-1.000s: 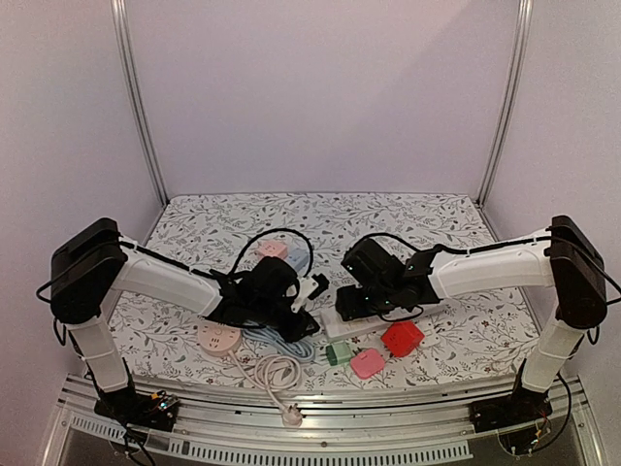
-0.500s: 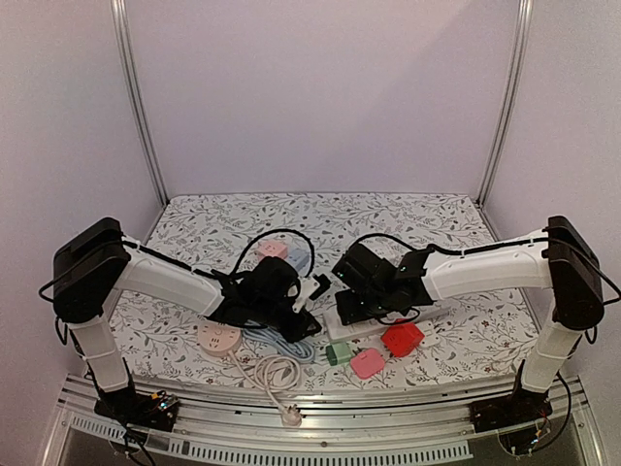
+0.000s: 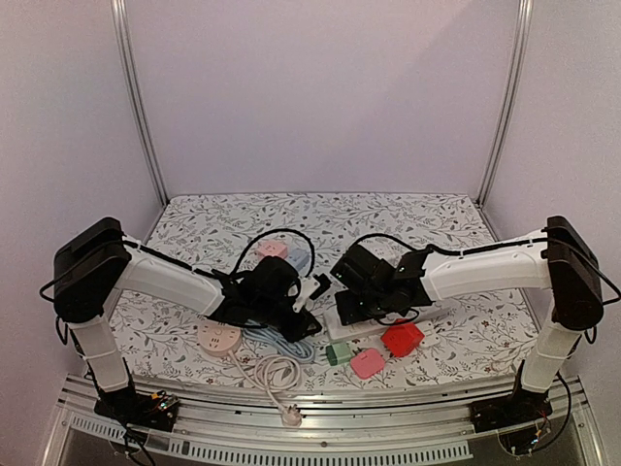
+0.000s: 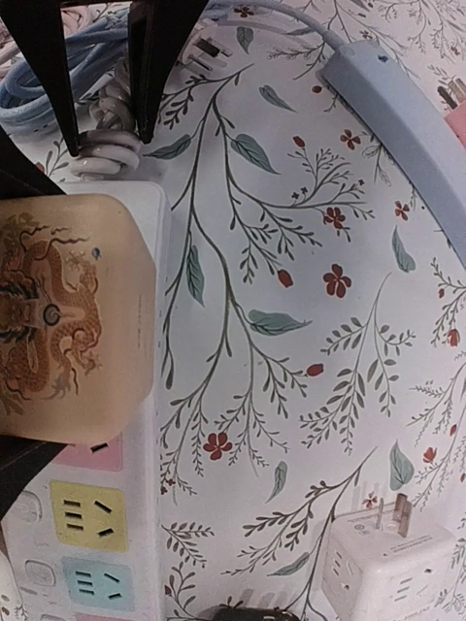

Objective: Pull the plug off the socket

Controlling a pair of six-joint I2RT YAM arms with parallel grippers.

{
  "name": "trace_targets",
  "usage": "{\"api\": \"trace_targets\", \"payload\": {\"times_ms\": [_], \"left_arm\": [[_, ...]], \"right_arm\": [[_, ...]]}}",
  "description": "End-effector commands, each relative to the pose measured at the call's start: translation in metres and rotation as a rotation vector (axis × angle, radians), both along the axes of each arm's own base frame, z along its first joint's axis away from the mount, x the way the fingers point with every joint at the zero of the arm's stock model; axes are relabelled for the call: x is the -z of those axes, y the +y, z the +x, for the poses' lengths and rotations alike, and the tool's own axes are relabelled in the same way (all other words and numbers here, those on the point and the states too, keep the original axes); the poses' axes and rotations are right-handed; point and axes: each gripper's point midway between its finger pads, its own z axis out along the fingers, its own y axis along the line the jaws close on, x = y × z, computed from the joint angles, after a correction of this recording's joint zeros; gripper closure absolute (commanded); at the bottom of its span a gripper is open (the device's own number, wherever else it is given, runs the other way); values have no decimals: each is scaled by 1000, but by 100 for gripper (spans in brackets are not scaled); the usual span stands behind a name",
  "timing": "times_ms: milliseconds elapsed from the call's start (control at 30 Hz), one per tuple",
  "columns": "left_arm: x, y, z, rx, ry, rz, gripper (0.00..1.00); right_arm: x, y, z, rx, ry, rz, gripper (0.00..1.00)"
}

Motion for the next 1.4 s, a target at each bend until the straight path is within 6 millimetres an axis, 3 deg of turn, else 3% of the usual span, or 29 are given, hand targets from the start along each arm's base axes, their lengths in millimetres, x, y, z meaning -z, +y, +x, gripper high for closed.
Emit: {"api": "trace_targets", "payload": {"times_ms": [0,233,500,733,1000,1367], "left_arm": [[42,30,-13,-17,90,145,70],[41,30,-12,-17,91,146,70],[42,30,-12,-18,90,153,70],[43,29,-10,-21,94,157,70],[43,29,-10,-21,95,158,71],[43,30,-11,-19,95,161,71]], "right_arm": [[-7,-4,5,37,12,83,60],[-7,-14,10,75,47,166,60],[-9,-9,9,64,51,175,61],[-24,-12,7,49,-51,40,61],[-19,-2,1,4,-96,-91,62],[-20,0,1,3,-104,-96,61]]}}
